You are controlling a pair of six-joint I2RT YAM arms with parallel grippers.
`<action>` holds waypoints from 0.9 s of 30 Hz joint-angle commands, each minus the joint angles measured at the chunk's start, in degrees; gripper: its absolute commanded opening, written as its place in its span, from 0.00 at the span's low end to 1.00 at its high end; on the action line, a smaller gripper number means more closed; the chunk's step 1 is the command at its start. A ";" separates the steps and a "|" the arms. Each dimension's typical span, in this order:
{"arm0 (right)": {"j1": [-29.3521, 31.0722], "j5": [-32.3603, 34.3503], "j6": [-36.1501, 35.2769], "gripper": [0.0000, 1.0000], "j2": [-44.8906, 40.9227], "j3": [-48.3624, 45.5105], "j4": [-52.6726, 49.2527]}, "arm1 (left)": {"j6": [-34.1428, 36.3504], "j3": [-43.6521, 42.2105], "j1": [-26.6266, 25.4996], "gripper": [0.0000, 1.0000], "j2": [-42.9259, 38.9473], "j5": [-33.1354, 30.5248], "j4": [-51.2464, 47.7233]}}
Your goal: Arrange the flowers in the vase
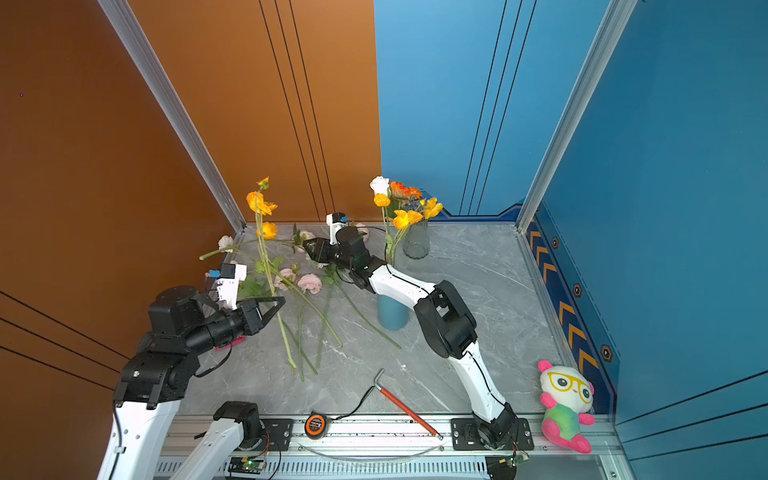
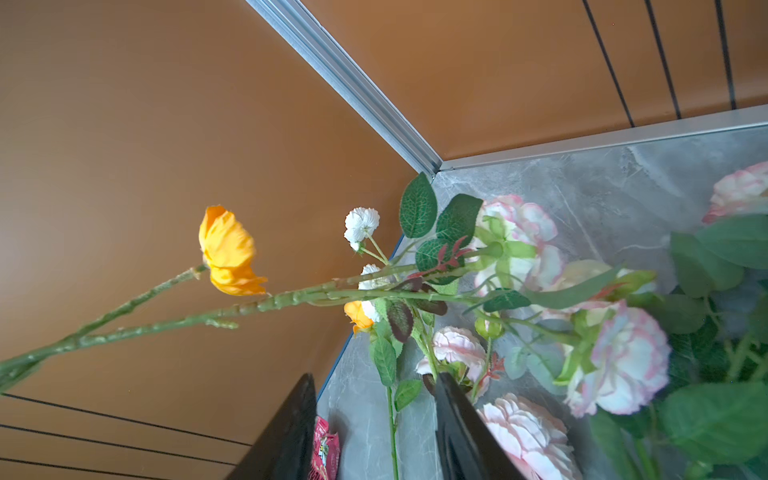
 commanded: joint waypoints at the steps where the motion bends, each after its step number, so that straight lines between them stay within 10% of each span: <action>1: 0.73 -1.69 -0.96 0.56 -4.74 -0.58 3.03 | -2.36 4.90 0.53 0.00 -0.64 1.65 -0.01; 27: 4.10 -2.62 -9.90 0.73 -15.29 -8.81 -3.26 | -5.67 10.80 -1.15 0.00 4.84 11.02 18.59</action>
